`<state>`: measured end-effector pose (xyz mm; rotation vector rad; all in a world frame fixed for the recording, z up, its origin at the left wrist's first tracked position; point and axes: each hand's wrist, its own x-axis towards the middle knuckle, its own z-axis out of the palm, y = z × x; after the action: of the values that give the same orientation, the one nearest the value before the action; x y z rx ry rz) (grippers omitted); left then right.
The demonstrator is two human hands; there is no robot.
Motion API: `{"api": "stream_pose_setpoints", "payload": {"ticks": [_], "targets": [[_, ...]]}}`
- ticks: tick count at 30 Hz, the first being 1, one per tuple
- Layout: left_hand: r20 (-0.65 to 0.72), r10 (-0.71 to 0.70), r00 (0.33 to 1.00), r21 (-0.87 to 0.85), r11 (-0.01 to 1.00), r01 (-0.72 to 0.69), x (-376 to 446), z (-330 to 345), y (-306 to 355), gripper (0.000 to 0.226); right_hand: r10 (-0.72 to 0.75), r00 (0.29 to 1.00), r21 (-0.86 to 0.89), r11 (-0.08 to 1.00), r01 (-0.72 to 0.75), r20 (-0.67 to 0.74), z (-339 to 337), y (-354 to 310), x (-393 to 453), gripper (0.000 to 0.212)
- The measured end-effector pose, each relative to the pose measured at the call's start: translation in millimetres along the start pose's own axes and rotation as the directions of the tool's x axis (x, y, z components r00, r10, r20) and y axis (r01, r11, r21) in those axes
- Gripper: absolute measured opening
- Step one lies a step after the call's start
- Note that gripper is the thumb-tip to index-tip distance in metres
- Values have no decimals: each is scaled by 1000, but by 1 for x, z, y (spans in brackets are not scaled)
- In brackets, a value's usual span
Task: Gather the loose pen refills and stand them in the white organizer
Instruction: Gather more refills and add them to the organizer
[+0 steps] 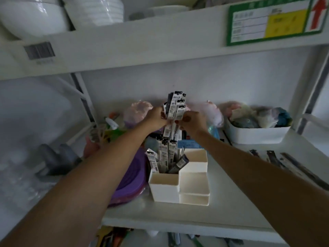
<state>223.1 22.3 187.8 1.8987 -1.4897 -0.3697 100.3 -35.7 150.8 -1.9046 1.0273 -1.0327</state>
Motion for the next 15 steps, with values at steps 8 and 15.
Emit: {"api": "stream_pose_setpoints", "payload": {"ticks": [8, 15], "targets": [[101, -76, 992, -37, 996, 80, 2, 7, -48, 37, 34, 996, -161, 987, -21, 77, 28, 8, -5, 21], [183, 5, 983, -113, 994, 16, 12, -7, -50, 37, 21, 994, -214, 977, 3, 111, 25, -1, 6, 23]]}}
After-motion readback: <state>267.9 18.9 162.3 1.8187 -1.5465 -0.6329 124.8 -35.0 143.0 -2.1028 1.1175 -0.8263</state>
